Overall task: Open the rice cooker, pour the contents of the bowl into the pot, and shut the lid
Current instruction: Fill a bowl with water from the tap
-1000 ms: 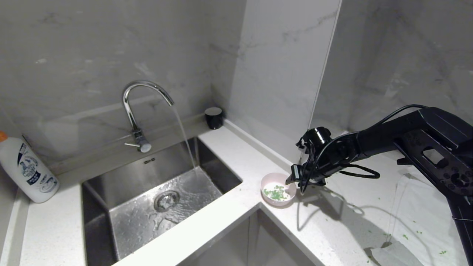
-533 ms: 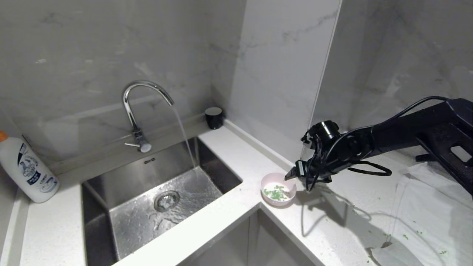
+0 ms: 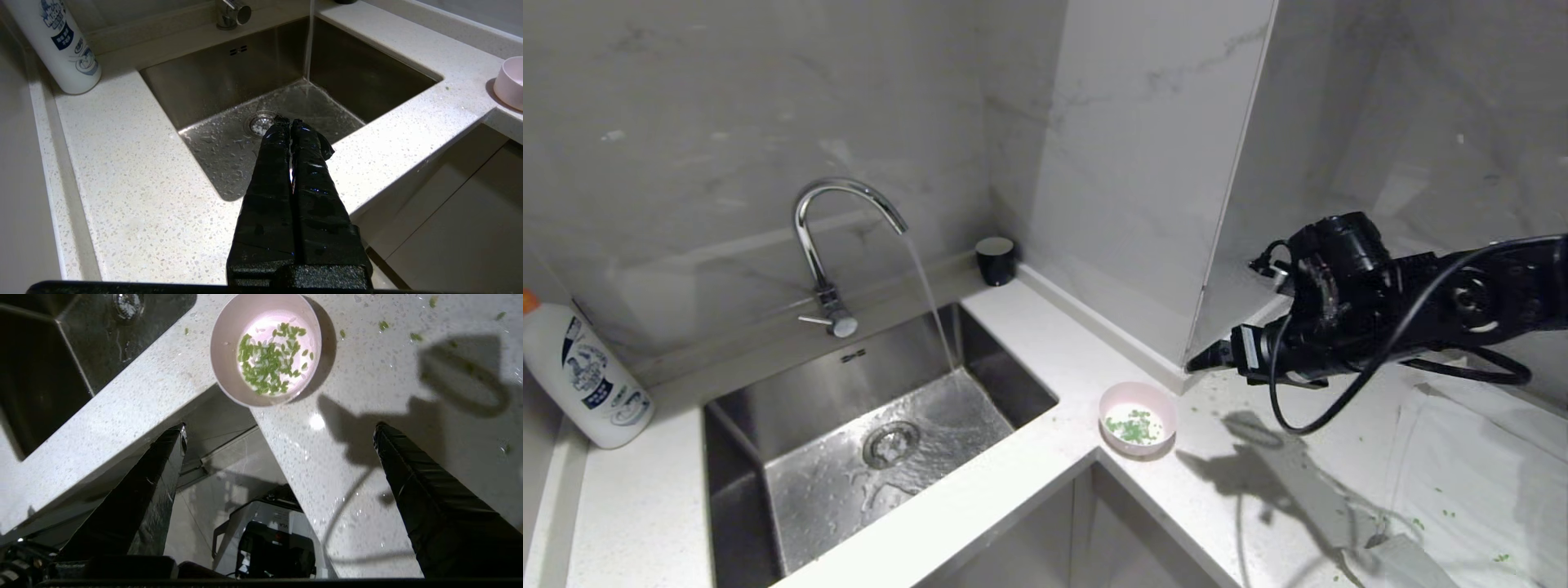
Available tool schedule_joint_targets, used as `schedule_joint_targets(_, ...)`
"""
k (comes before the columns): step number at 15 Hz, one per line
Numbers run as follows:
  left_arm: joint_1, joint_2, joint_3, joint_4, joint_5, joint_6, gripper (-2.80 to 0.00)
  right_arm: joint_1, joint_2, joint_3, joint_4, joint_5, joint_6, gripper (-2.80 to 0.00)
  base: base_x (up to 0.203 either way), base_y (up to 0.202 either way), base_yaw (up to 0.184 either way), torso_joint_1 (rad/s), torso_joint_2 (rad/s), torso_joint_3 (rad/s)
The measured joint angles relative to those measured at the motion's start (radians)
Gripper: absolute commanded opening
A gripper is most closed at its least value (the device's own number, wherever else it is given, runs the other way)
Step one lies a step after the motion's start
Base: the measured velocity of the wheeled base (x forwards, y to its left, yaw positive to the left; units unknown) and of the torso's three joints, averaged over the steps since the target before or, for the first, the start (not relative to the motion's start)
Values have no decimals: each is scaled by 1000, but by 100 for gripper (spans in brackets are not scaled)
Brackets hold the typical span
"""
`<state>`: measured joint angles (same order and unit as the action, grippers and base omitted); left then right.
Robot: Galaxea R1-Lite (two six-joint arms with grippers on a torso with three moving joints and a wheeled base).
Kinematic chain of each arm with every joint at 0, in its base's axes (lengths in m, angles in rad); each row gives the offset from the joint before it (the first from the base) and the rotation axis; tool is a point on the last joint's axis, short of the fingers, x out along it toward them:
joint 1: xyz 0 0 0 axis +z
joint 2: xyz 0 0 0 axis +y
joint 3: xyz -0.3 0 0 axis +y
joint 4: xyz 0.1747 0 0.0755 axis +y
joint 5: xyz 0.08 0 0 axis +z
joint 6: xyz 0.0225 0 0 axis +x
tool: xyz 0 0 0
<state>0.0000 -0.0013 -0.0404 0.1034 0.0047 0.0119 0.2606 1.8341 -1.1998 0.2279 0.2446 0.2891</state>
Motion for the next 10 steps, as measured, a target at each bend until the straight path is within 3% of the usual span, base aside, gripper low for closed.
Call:
schedule_joint_targets(4, 1, 0, -1, 3, -2, 3, -280, -4, -227, 156, -2, -47, -6, 0, 0, 0, 0, 0, 0, 0)
schedule_joint_targets(8, 0, 0, -2, 3, -2, 3, -280, -10, -449, 239, -6, -200, -27, 0, 0, 0, 0, 0, 0, 0)
schedule_joint_targets(10, 0, 0, -1, 2, -2, 3, -280, -16, -565, 253, -5, -305, -83, 0, 0, 0, 0, 0, 0, 0)
